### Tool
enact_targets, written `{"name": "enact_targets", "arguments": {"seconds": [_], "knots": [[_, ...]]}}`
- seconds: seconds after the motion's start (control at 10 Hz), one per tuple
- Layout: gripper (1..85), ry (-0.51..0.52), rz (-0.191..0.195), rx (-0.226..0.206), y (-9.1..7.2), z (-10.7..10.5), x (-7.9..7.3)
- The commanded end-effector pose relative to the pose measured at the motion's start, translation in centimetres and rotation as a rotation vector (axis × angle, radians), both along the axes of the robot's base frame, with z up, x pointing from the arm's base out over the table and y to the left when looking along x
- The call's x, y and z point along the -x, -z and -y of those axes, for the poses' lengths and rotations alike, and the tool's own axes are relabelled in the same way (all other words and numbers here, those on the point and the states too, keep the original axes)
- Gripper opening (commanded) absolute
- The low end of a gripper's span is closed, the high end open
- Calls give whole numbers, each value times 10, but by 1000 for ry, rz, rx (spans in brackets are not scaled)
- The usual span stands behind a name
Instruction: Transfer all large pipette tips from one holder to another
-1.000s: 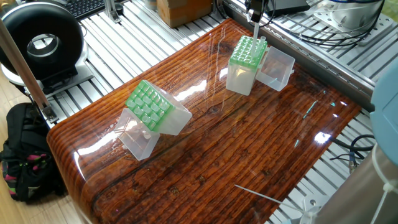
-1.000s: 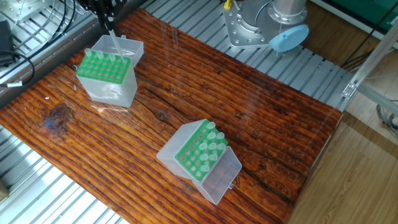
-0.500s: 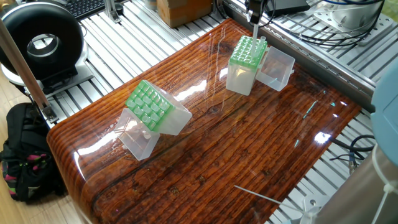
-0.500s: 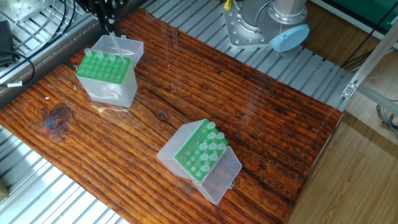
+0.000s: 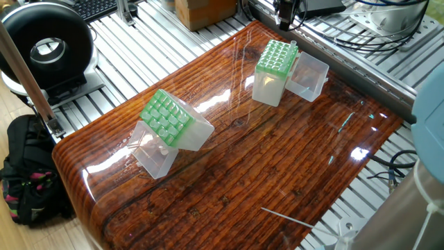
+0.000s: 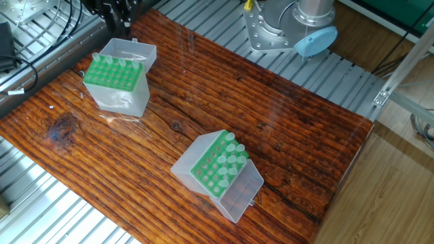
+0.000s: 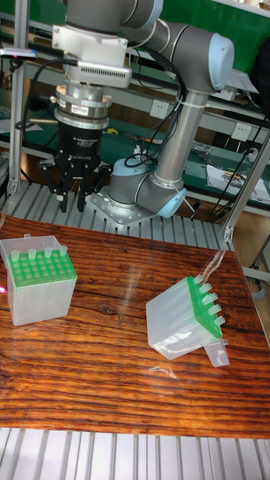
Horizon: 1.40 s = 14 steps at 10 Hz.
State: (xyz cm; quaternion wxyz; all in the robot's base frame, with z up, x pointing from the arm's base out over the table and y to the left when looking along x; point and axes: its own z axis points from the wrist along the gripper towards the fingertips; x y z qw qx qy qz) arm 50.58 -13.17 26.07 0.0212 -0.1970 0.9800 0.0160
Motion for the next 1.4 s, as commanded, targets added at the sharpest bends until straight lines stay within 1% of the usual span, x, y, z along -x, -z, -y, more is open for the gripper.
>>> {"name": "enact_targets", "arguments": {"seconds": [0.0,0.1,0.2,0.3,0.4,0.5,0.6,0.7,0.8,0.9,1.0,1.1,1.3], "knots": [[343,-8,4,-14,-4,-8,-7],[340,-7,4,-14,-8,-14,-14],[317,-4,6,-9,-13,-21,-24],[307,6,11,-16,-20,-35,-36],[293,21,23,-1,-27,-51,-51],[260,63,29,-5,-28,-68,-58],[257,78,14,-33,-28,-87,-60],[250,67,6,-2,-31,-89,-61],[247,48,-32,-17,-38,-102,-51],[247,34,-40,-16,-43,-107,-48],[243,29,-37,19,-43,-102,-50],[240,29,-32,39,-43,-98,-53],[233,20,-25,61,-46,-89,-56]]}}
